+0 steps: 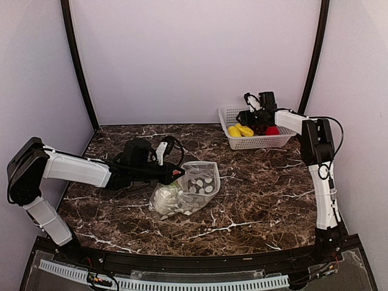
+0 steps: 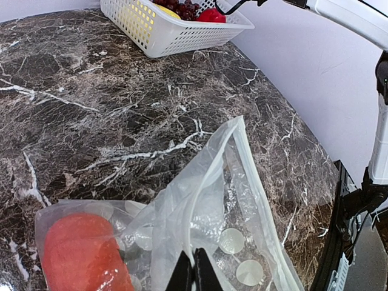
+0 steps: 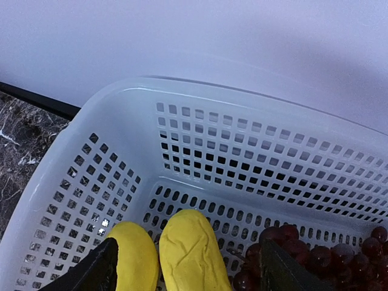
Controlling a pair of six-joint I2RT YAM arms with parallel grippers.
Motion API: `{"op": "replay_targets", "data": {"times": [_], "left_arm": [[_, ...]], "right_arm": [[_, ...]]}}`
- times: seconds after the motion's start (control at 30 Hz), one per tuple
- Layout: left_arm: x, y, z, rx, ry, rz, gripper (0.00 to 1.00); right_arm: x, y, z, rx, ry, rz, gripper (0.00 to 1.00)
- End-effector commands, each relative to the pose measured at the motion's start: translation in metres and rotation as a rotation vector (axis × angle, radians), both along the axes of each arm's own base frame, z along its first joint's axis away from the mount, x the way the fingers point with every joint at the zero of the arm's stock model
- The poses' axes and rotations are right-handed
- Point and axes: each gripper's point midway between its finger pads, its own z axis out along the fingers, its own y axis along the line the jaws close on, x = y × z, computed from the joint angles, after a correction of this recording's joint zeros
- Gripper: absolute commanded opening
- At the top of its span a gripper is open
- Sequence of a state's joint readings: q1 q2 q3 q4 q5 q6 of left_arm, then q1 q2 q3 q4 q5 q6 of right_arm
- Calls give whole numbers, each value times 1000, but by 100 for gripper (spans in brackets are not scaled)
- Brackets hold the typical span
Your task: Open the zip-top bag and remove the fake food
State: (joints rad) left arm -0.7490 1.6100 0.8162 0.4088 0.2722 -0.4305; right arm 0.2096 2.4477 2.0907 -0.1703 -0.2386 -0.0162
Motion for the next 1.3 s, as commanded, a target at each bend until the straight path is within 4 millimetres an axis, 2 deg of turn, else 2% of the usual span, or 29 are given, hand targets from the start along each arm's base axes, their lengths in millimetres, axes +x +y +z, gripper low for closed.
{"op": "replay_targets", "data": {"times": [0.0, 0.07, 0.1, 0.13, 0.17, 0.4, 0.57, 0.8, 0.9, 1.03, 1.13, 1.27], "left_arm": [[0, 1, 2, -1, 7, -1, 1], [0, 1, 3, -1, 6, 0, 1], [0, 1, 3, -3, 5, -1, 1], [0, 1, 4, -3, 4, 0, 1], [1, 2, 4, -3, 2, 1, 1], [0, 3, 6, 0, -6, -3, 1], [0, 1, 12, -5, -19, -16, 1], [0, -1, 21, -15, -34, -21, 1], [-3, -4, 28, -34, -36, -47, 1], [-9, -12, 37, -58, -46, -86, 1], [-13, -18, 42, -62, -60, -113, 1], [-14, -22, 51, -68, -80, -126, 1]], "right_arm": [[-10, 0, 63, 8, -80, 17, 77], [-24, 5, 76, 41, -81, 41, 76], [-35, 8, 90, 64, -98, 56, 76], [-45, 12, 85, 73, -88, 75, 76], [-57, 15, 100, 83, -117, 90, 76], [-149, 47, 115, 195, -111, 182, 75], [-214, 78, 92, 214, -39, 302, 72], [-297, 116, 86, 272, 14, 441, 67], [-327, 135, 77, 277, 51, 497, 63], [-356, 159, 59, 310, 111, 552, 54], [-364, 172, 43, 316, 148, 556, 46], [-375, 191, 20, 321, 206, 574, 44]]}}
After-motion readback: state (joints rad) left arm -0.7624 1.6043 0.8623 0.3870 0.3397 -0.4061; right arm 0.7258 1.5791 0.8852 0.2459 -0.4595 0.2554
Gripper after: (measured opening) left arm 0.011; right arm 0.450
